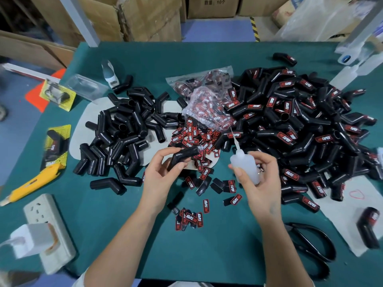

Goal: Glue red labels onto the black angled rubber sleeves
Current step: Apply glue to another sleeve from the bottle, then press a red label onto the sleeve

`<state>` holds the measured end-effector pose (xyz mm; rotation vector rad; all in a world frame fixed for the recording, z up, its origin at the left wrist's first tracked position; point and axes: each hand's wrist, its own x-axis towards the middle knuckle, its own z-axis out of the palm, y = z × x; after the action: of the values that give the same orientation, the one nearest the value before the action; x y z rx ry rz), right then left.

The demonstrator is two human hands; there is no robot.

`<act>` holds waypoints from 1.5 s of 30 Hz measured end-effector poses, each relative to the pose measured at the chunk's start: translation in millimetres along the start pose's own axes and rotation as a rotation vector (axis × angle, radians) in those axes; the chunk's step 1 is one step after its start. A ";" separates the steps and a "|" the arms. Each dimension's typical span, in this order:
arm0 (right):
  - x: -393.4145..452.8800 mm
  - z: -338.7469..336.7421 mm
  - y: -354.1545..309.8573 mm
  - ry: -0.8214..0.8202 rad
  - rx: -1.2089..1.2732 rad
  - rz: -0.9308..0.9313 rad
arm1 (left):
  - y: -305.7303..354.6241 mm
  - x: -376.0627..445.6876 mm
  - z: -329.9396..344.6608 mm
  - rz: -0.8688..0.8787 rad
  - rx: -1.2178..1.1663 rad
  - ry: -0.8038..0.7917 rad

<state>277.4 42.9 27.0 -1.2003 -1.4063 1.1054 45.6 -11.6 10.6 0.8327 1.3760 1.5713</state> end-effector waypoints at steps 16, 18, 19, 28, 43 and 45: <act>19.9 30.6 24.6 -0.016 -0.513 -0.054 | 1.4 -4.5 1.9 0.143 0.171 -0.004; 19.3 29.7 25.5 -0.023 -0.515 -0.095 | 2.0 -4.6 1.8 0.145 0.171 -0.010; 18.8 28.9 25.8 -0.031 -0.512 -0.105 | 2.1 -4.1 0.8 0.149 0.190 -0.008; -6.5 5.5 14.2 0.161 -0.468 -0.296 | -1.3 -1.2 -6.7 0.101 0.235 0.013; -11.9 48.1 2.2 -0.306 -1.157 -0.515 | -12.1 6.1 -11.9 0.039 -0.022 -0.037; -12.0 45.2 2.0 -0.298 -1.167 -0.527 | -13.5 5.0 -10.7 0.045 -0.037 -0.064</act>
<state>233.8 28.8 17.4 -1.2770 -2.5594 -0.0070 36.4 -11.1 -4.8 0.8898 1.2875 1.5860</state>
